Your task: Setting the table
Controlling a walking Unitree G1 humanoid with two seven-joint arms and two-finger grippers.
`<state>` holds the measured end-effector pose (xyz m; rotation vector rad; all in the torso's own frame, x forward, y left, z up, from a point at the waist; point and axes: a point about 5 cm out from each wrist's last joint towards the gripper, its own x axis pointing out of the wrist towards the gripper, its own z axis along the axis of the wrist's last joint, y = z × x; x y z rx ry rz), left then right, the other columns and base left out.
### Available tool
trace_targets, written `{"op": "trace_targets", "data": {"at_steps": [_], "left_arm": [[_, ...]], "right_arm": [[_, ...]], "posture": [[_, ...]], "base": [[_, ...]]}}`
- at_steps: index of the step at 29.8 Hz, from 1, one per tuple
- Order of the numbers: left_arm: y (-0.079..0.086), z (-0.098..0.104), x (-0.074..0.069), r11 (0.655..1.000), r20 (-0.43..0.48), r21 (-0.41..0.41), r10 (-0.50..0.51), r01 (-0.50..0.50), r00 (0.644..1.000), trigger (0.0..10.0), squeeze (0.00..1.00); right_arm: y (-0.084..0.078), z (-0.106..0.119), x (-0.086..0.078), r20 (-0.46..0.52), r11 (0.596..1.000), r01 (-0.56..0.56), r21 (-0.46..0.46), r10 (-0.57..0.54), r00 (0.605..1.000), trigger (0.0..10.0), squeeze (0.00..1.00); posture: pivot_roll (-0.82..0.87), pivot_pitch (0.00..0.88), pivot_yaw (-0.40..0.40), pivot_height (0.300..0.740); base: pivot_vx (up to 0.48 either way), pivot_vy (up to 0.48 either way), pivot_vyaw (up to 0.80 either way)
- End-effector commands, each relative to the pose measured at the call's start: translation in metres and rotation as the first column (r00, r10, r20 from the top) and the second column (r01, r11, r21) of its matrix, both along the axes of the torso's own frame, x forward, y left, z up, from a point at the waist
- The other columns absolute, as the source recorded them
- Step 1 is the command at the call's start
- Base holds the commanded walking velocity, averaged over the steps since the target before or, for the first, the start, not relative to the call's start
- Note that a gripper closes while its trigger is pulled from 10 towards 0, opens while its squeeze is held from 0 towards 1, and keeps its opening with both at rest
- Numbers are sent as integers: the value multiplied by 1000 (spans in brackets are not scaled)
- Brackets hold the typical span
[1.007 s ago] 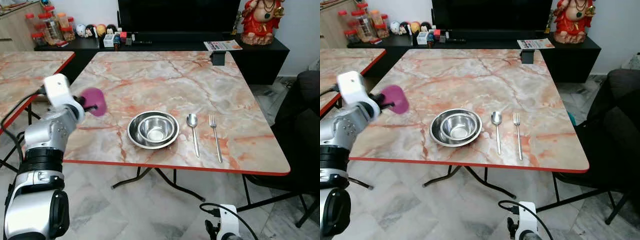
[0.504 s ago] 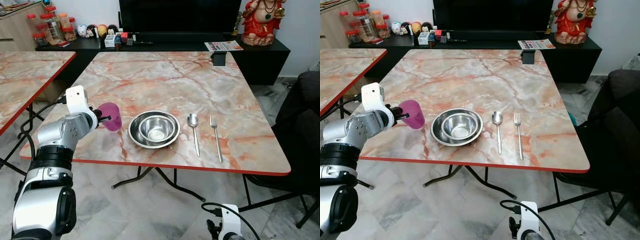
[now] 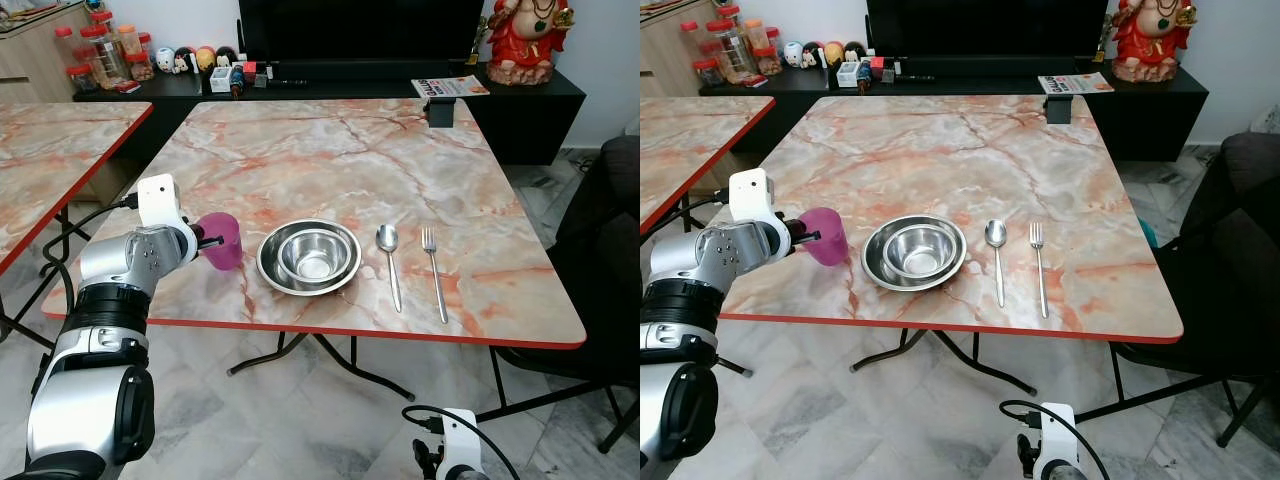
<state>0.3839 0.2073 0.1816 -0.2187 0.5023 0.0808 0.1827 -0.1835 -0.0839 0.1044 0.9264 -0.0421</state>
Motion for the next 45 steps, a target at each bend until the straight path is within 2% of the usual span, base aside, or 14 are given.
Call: {"op": "trace_targets", "data": {"at_steps": [1,12,13,14,15,20,21,22,30,32,37,39,43,45], "left_arm": [[-3,7,2,1000,3,-13,-12,12,1000,10000,0],[-5,4,2,999,-17,-43,-13,12,1000,10000,0],[-5,4,2,999,-17,-41,-11,10,1000,10000,431],[-5,4,2,999,-17,-41,-11,10,1000,10000,431],[-5,4,2,999,-17,-42,-9,8,1000,10000,1000],[-5,5,3,999,-12,-45,-10,9,1000,10000,1000],[-5,5,3,999,-8,-46,-12,11,1000,10000,294],[-6,7,3,999,-1,-50,-12,12,1000,10000,0],[-5,16,5,999,44,-37,-14,16,999,10000,0],[-2,31,7,1000,138,-4,-8,8,990,10000,0],[15,84,3,989,521,102,35,-103,853,10000,0],[35,101,-11,956,651,143,104,-256,752,10000,0],[39,103,-13,948,670,146,115,-283,733,10000,0],[88,84,-45,814,686,254,229,-522,691,10000,0]], "right_arm": [[1,0,1,0,1000,12,9,-12,1000,10000,0],[2,0,0,-2,1000,10,11,-10,1000,10000,0],[2,0,0,-3,1000,10,11,-10,1000,10000,0],[2,0,0,-3,1000,10,11,-10,1000,10000,0],[2,0,0,-3,1000,11,11,-11,1000,10000,0],[3,-1,0,-5,1000,12,11,-12,1000,10000,0],[3,-1,0,-4,1000,13,12,-13,1000,10000,0],[3,0,0,-3,1000,14,13,-14,1000,10000,0],[3,0,1,-2,1000,14,14,-14,1000,10000,0],[2,0,1,0,1000,15,13,-15,1000,10000,0],[0,1,3,7,1000,21,13,-21,1000,10000,0],[0,1,3,13,999,29,16,-29,999,10000,0],[0,1,3,14,999,31,17,-31,999,10000,0],[1,1,2,14,999,28,20,-28,999,10000,0]], "posture": [[-30,0,52,709],[-31,0,55,709],[-32,0,55,709],[-32,0,55,709],[-32,0,55,709],[-31,0,57,709],[-31,0,57,709],[-31,0,57,709],[-29,0,53,709],[-27,0,48,709],[-27,0,41,709],[-24,0,38,709],[-24,0,38,709],[0,0,28,709]], "base": [[0,0,0],[0,0,0],[0,0,0],[0,0,0],[0,0,0],[0,0,0],[0,0,0],[0,0,0],[0,0,0],[0,0,0],[0,0,0],[0,0,0],[0,0,0],[0,0,0]]}}
